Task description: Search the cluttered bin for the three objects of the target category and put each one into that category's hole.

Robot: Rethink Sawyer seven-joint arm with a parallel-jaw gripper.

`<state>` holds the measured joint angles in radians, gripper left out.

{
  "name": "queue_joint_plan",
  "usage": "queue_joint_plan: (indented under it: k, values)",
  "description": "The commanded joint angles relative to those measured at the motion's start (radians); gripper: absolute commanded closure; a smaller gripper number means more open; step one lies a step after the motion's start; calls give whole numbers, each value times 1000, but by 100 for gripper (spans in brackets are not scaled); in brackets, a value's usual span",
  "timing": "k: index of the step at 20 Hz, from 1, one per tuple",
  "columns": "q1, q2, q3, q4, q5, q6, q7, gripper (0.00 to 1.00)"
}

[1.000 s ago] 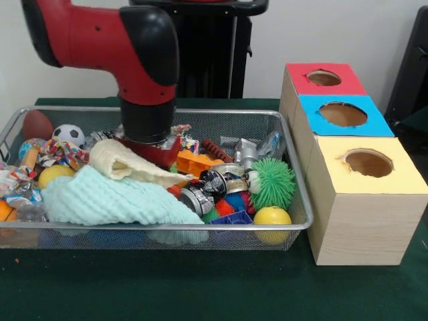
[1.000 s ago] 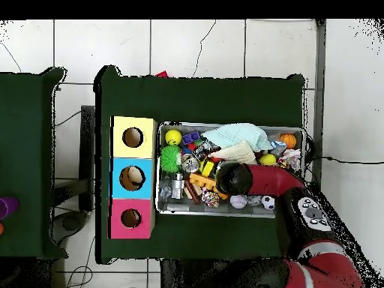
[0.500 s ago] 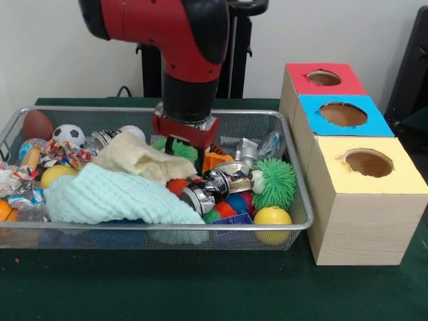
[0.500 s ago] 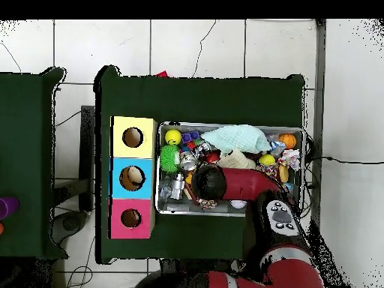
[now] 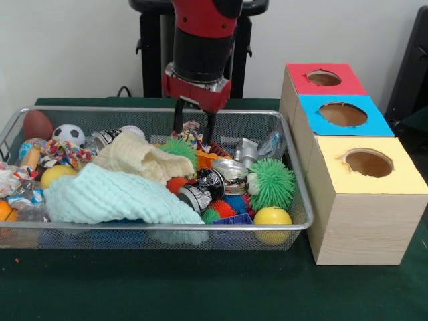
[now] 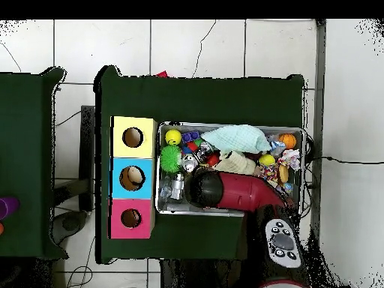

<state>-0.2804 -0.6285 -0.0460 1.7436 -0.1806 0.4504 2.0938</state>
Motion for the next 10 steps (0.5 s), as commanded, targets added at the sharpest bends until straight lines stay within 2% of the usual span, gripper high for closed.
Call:
queue_joint_plan:
  k: [1,10]
  values:
    - [-55,-66,-10,66,41,151,70,0]
    - [-191,-32,48,13,-26,154,-74,0]
